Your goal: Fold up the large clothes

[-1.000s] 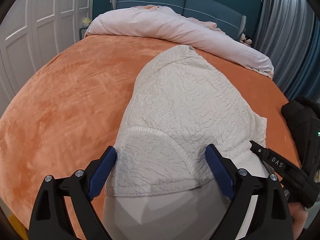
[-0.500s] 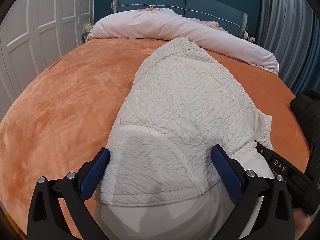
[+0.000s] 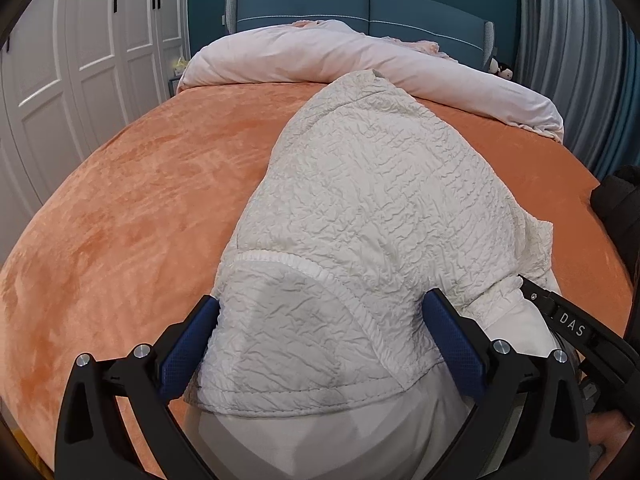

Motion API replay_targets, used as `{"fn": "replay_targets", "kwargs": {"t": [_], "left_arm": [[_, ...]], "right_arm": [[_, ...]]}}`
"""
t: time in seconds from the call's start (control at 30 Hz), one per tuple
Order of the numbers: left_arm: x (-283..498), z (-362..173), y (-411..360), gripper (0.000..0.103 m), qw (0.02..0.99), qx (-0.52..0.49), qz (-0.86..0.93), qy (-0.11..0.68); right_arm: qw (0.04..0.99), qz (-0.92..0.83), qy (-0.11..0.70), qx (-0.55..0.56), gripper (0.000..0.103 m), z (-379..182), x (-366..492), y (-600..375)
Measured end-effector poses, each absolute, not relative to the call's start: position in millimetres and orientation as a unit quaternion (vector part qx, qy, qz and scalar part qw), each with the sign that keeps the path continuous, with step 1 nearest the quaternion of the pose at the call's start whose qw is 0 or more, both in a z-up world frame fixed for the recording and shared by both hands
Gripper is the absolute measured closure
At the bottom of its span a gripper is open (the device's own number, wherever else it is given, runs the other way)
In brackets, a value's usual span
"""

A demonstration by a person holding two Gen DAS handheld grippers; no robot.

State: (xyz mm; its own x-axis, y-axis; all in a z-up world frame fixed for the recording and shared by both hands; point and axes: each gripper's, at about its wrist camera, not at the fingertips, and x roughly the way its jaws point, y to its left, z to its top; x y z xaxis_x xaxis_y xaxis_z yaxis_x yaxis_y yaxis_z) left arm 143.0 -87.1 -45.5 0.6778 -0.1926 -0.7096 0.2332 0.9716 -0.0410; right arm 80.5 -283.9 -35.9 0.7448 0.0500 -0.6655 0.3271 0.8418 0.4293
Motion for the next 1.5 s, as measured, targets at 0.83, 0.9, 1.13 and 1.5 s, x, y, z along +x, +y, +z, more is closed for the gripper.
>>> {"fn": "replay_targets", "kwargs": {"t": [0.83,0.9,1.13,1.5], "left_arm": [[39.5,-49.5,-32.1,0.005,0.864,0.059,-0.135,0.481],[39.6,-49.7,-31.3,0.005,0.865,0.057,-0.133,0.481],[37.8,-48.2,-31.5,0.005,0.868,0.064,-0.126,0.477],[35.6,-58.6,-28.2,0.005,0.860,0.038,-0.130,0.491]], "right_arm": [[0.876,-0.048,0.420,0.234,0.075,28.2,-59.0,-246.0],[0.878,-0.065,0.403,0.249,0.066,36.8,-47.9,-261.9],[0.850,-0.048,0.459,0.255,0.101,1.8,-16.5,-251.2],[0.848,-0.062,0.480,0.216,0.102,-29.9,-21.9,-230.4]]}}
